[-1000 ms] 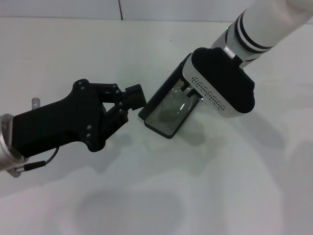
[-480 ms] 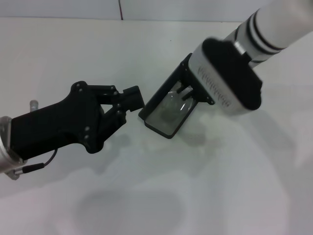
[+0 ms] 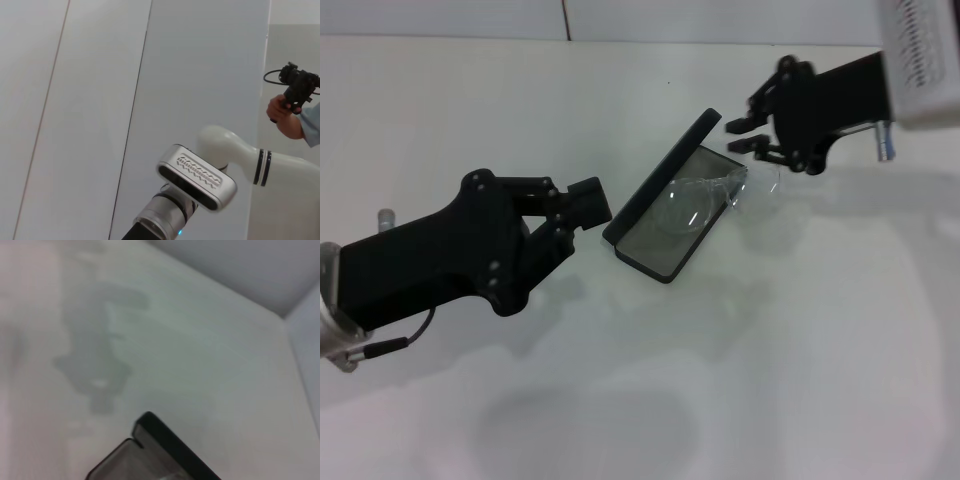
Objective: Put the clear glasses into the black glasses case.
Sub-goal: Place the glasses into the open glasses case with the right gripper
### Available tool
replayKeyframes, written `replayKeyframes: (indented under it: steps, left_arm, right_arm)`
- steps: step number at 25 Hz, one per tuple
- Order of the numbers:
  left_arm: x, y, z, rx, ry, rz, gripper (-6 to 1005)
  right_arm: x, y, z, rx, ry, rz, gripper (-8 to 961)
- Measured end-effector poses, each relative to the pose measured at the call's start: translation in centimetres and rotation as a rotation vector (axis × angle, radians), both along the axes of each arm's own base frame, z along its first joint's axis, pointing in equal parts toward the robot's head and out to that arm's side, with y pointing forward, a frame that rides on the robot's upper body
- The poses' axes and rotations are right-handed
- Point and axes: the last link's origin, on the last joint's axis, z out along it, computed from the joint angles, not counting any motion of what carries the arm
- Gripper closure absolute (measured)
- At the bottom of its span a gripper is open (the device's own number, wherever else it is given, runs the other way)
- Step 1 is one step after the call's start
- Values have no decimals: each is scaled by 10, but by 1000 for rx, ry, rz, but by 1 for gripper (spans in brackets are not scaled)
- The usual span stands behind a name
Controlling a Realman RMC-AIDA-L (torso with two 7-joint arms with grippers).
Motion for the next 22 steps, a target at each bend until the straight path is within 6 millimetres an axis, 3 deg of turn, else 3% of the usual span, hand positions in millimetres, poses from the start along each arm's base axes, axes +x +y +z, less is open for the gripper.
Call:
replayKeyframes:
  steps: [6, 12, 17, 22]
  left_arm:
    - [2, 0, 0, -3, 3, -11, 943]
    - [2, -3, 0, -13, -6, -21, 942]
    - [2, -7, 0, -25, -8, -37, 943]
    - [3, -8, 1, -25, -12, -46, 942]
  right_arm:
    - [11, 11, 13, -9, 69, -217, 821]
    - [-33, 27, 15, -119, -45, -390, 820]
    - [-66, 32, -7, -97, -231, -374, 819]
    - [-77, 28, -32, -125, -355, -350, 818]
